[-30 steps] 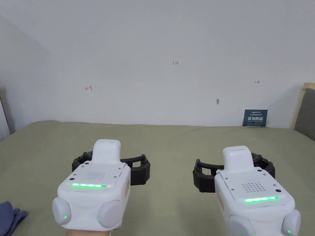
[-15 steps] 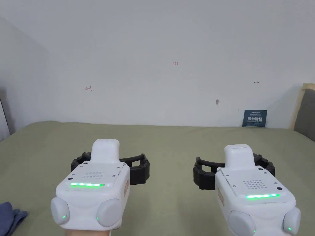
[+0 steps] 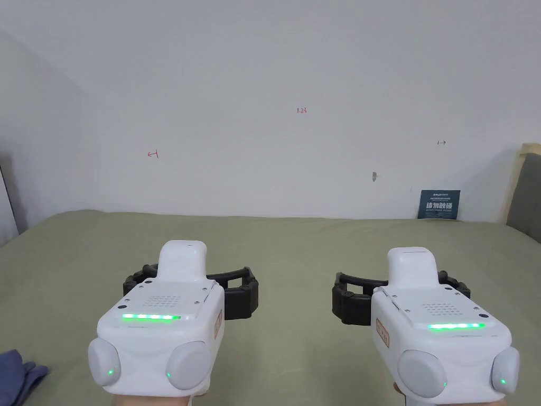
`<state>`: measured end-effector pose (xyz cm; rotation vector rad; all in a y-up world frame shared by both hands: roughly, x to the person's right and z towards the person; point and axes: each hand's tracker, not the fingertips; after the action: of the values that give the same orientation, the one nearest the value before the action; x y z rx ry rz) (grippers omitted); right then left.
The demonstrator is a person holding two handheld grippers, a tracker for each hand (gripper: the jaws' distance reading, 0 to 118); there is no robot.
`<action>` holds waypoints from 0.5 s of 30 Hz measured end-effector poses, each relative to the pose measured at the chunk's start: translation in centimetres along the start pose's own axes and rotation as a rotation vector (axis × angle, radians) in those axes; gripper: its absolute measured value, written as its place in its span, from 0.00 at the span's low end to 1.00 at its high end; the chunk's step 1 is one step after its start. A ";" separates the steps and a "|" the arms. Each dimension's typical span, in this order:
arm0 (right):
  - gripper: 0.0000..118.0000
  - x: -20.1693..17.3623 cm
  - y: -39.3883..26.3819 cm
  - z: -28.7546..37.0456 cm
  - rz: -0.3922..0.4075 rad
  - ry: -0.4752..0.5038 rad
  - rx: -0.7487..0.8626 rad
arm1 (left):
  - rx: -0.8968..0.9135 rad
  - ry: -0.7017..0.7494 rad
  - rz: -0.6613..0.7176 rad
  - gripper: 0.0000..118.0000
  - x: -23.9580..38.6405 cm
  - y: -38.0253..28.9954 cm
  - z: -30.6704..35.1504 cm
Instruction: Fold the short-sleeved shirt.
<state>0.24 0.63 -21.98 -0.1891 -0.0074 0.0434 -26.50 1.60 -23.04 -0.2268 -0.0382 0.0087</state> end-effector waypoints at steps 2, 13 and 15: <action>1.00 0.1 0.0 0.0 -0.015 0.006 -0.002 | -0.007 -0.002 0.010 1.00 0.0 0.1 0.1; 1.00 0.3 0.5 0.1 -0.047 0.010 -0.019 | -0.008 -0.010 0.011 1.00 0.1 0.3 0.3; 1.00 0.3 0.6 0.2 -0.051 0.017 -0.019 | -0.012 -0.014 0.013 1.00 0.1 0.3 0.3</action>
<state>0.49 1.24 -21.89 -0.2086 0.0042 -0.0095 -26.38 2.00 -22.78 -0.2389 -0.0505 0.0229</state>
